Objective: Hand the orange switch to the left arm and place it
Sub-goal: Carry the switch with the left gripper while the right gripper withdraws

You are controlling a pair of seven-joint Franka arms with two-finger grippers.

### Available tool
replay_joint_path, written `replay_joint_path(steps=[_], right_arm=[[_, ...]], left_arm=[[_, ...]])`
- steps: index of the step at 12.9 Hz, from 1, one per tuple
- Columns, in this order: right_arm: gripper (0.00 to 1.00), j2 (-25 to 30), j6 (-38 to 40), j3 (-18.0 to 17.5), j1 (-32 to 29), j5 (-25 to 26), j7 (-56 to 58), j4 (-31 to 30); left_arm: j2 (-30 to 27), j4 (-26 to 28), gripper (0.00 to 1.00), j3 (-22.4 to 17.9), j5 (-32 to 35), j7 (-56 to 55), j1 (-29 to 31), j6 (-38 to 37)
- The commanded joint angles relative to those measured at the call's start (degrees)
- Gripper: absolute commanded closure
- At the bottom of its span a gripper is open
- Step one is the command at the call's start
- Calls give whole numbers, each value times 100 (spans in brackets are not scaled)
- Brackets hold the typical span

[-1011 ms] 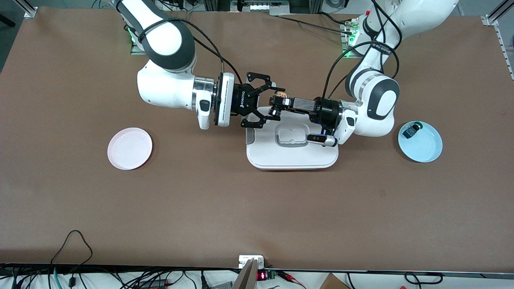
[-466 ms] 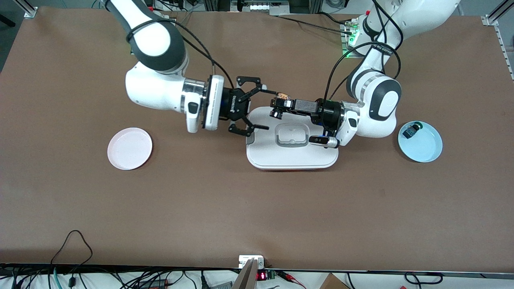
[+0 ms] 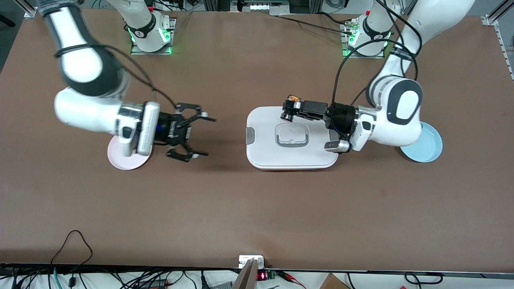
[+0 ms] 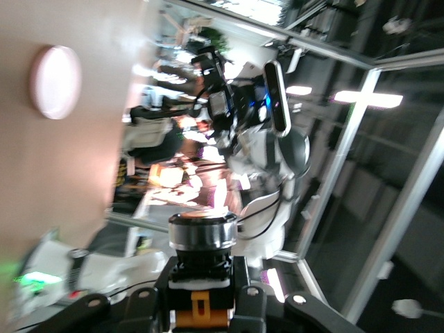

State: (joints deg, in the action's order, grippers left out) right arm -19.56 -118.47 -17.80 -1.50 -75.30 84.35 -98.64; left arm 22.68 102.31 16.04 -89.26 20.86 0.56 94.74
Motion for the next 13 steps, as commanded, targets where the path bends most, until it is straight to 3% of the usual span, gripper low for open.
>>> replay_joint_path(steps=[1, 5, 7, 10, 13], right_arm=[[0, 312, 622, 670, 1, 653, -189, -173], [0, 558, 1615, 1663, 1, 2025, -1435, -164], [0, 751, 1687, 1788, 1, 3026, -1990, -164], [0, 1085, 1687, 1903, 18, 4527, -3753, 28], [0, 1357, 1696, 2086, 464, 5620, -4985, 170]], left_arm=[[26, -298, 79, 31, 1168, -126, 251, -34], [8, -982, 79, 31, 3583, -643, 541, -480], [8, -1335, 79, 31, 4946, -1091, 621, -894], [-71, -1389, 79, 5, 6336, -1610, 630, -1272], [-45, -1363, 79, -13, 7937, -1700, 769, -1397]])
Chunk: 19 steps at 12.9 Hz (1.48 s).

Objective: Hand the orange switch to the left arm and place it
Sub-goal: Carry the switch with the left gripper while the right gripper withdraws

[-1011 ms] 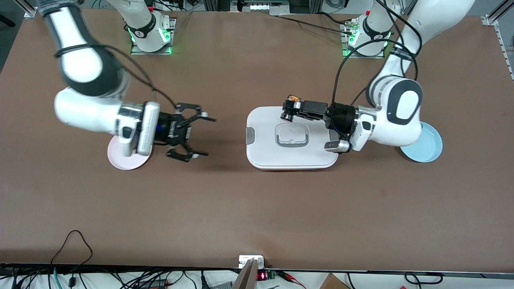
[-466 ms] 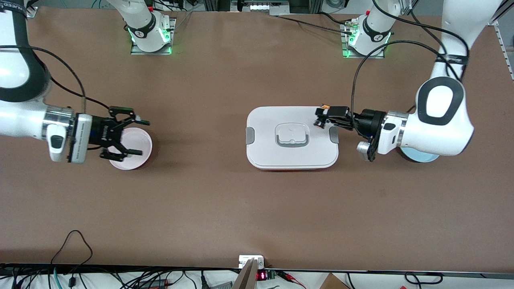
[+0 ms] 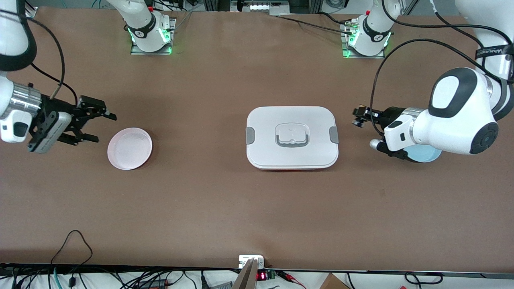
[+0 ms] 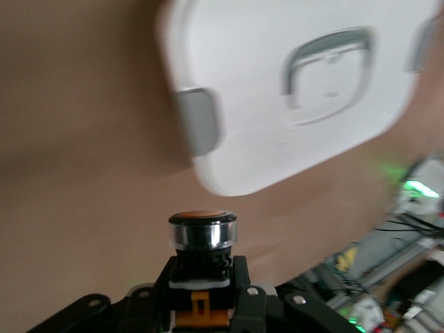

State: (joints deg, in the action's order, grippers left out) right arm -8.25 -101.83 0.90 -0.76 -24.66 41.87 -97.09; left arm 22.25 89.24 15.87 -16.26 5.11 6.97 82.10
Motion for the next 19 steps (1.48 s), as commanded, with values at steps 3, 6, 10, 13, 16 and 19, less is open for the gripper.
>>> replay_joint_path(steps=[3, 6, 10, 13, 16, 19], right_arm=[[0, 377, 373, 622, 928, 1041, -2118, 119], [0, 394, 524, 613, 1069, 1577, -2876, 365], [0, 368, 920, 613, 1350, 2193, -3616, 699], [0, 298, 920, 596, 1368, 2368, -3634, 848], [0, 157, 955, 587, 1368, 2431, -3843, 1148], [0, 140, 964, 587, 1342, 2475, -4029, 1122]], left_arm=[[51, 5, 79, 4, 2025, -159, 278, -116], [148, 76, 79, -5, 2653, -168, 664, -54], [166, 514, 79, 4, 3225, 812, 867, 533], [148, 883, 78, 4, 3243, 1291, 1104, 1069], [175, 1383, 78, -22, 3278, 1160, 1455, 2024], [131, 1939, 78, 4, 3867, 1569, 1702, 2766]])
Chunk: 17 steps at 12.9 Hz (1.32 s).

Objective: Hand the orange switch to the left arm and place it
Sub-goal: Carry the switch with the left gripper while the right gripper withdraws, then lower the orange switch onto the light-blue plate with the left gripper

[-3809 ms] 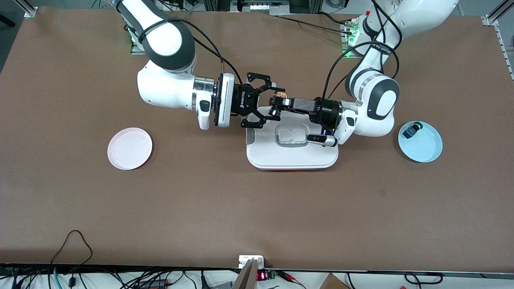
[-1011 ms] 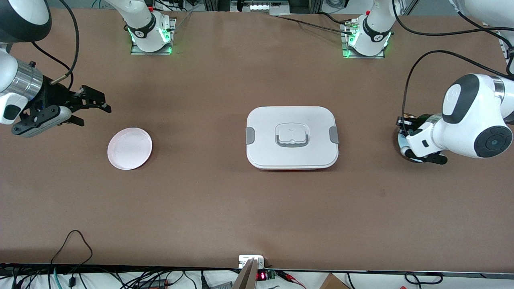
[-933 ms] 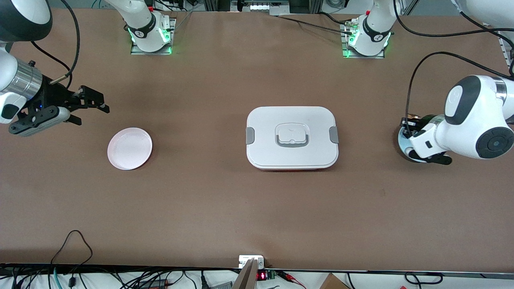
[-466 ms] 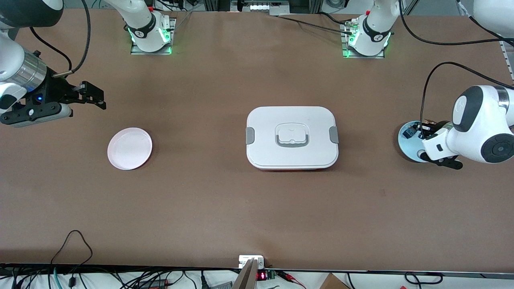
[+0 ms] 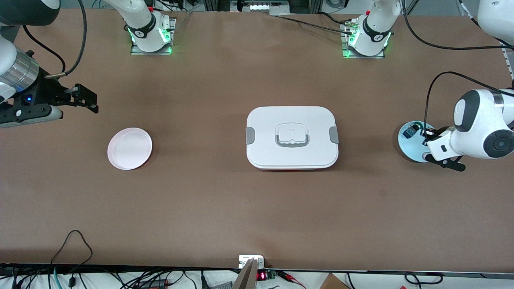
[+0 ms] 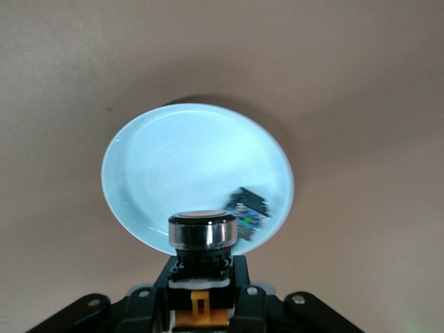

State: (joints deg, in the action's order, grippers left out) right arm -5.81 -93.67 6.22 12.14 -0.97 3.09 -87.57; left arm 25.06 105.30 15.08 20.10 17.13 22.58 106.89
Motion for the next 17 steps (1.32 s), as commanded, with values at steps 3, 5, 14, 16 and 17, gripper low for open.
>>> replay_joint_path(steps=[3, 5, 14, 16, 17], right_arm=[[0, -131, 60, 63, 51, 132, -169, 196], [0, -175, 51, 72, 51, 115, -195, 205], [0, -201, -177, 63, 51, 18, -204, 205], [0, -201, -169, 63, 42, 9, -195, 205], [0, -201, -177, 63, 42, 0, -204, 205]], left_arm=[[-141, 517, 78, 83, 231, 1850, 361, 804], [-141, 702, 78, 83, 231, 2722, 510, 1297], [-150, 1756, 75, 65, 231, 5194, 897, 3467], [-115, 1801, 75, 65, 231, 5257, 941, 3549], [-115, 1810, 75, 65, 249, 5274, 950, 3549]])
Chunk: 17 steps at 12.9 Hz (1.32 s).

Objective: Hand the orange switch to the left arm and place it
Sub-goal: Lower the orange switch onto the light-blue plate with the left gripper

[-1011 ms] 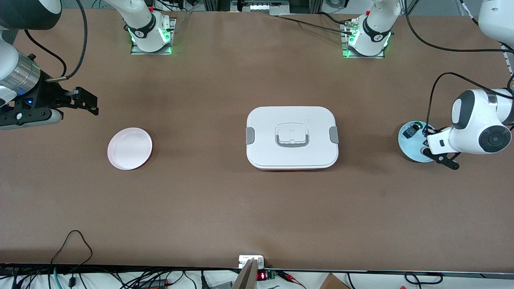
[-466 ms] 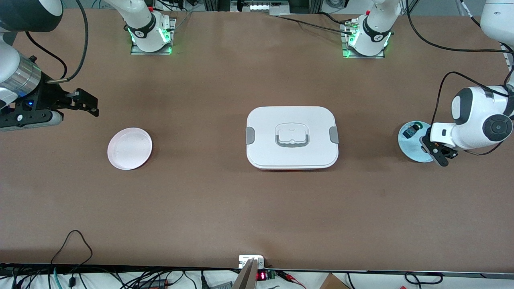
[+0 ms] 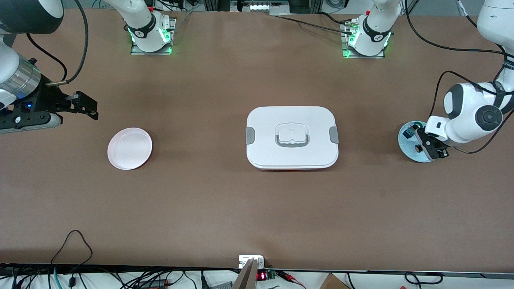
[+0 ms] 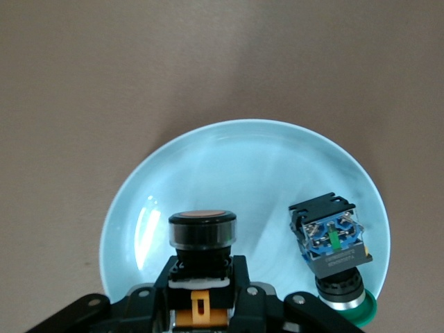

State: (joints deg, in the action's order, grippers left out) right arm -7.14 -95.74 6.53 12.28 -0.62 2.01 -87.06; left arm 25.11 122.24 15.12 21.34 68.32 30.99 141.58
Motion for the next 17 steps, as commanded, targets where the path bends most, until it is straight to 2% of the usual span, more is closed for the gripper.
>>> replay_joint_path(steps=[1, 6, 7, 8, 9, 10, 13, 17], right_arm=[[0, -68, 29, 33, 29, -52, -95, 154], [0, -68, 38, 33, 29, -53, -104, 154], [0, -68, 38, 33, 29, -53, -104, 154], [0, -59, 38, 33, 29, -53, -104, 154], [0, -59, 38, 33, 29, -53, -104, 154], [0, -68, 38, 33, 29, -53, -104, 154], [0, -68, 38, 33, 20, -123, -104, 154], [0, -68, 38, 33, 20, -123, -104, 154]], left_arm=[[-59, 116, 75, 61, 125, 269, 118, 89], [196, 89, 75, 61, 125, 700, 285, 493], [214, 98, 69, 61, 125, 726, 285, 502], [249, 89, 49, 70, 125, 727, 328, 502], [266, 63, 15, 70, 125, 762, 337, 502], [258, 63, 0, 70, 125, 866, 346, 494], [162, 28, 0, 87, 125, 885, 346, 389], [-286, -296, 0, 280, 11, 841, 338, -926]])
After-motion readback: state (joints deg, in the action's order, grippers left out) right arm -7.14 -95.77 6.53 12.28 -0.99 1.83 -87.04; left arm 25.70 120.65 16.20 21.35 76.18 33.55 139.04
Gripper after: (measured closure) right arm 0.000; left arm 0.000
